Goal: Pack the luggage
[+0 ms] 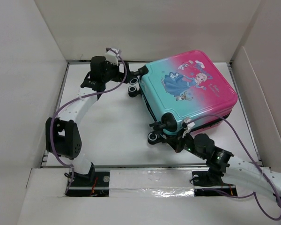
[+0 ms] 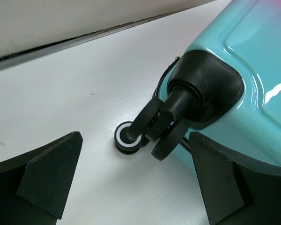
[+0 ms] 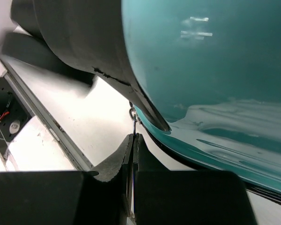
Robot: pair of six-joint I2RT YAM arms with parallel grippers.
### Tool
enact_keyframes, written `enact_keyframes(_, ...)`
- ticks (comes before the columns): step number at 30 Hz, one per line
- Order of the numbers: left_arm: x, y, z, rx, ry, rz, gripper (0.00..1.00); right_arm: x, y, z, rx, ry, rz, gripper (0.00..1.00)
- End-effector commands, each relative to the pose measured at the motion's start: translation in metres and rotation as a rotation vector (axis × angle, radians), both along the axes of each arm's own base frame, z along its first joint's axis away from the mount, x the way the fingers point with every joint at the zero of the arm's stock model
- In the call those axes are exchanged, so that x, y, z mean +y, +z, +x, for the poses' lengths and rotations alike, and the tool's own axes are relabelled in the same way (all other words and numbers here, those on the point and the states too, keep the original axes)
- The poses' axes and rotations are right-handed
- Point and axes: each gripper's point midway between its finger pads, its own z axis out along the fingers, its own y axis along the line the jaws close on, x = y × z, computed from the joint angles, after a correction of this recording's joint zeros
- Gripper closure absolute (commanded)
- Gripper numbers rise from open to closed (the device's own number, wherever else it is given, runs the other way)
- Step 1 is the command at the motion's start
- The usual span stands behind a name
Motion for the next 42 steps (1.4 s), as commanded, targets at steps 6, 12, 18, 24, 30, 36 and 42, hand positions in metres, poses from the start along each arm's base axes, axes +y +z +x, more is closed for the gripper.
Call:
enact_keyframes(6, -0.017, 0.000, -0.015, -0.053, -0.177, 0.174, 0.01, 0.006, 0.054, -0.010, -0.108, 0.083, 0.138, 1.00)
enact_keyframes(12, -0.030, -0.014, -0.028, -0.005, -0.269, 0.134, 0.01, -0.024, 0.059, -0.013, -0.064, -0.009, 0.095, 1.00)
enact_keyframes(18, -0.047, -0.005, -0.044, -0.028, -0.327, 0.139, 0.01, -0.046, 0.082, -0.015, -0.092, -0.086, 0.191, 1.00)
enact_keyframes(24, -0.066, -0.036, -0.051, 0.050, -0.390, 0.213, 0.02, -0.046, 0.076, -0.009, -0.063, -0.108, 0.147, 1.00)
enact_keyframes(30, -0.060, -0.029, -0.056, 0.039, -0.372, 0.224, 0.09, -0.050, 0.078, -0.004, -0.079, -0.123, 0.155, 1.00)
enact_keyframes(36, -0.063, -0.042, -0.043, 0.075, -0.359, 0.230, 0.13, -0.048, 0.078, -0.006, -0.081, -0.104, 0.154, 1.00)
enact_keyframes(42, -0.068, -0.044, -0.034, 0.086, -0.373, 0.195, 0.23, -0.047, 0.077, -0.006, -0.080, -0.101, 0.151, 1.00)
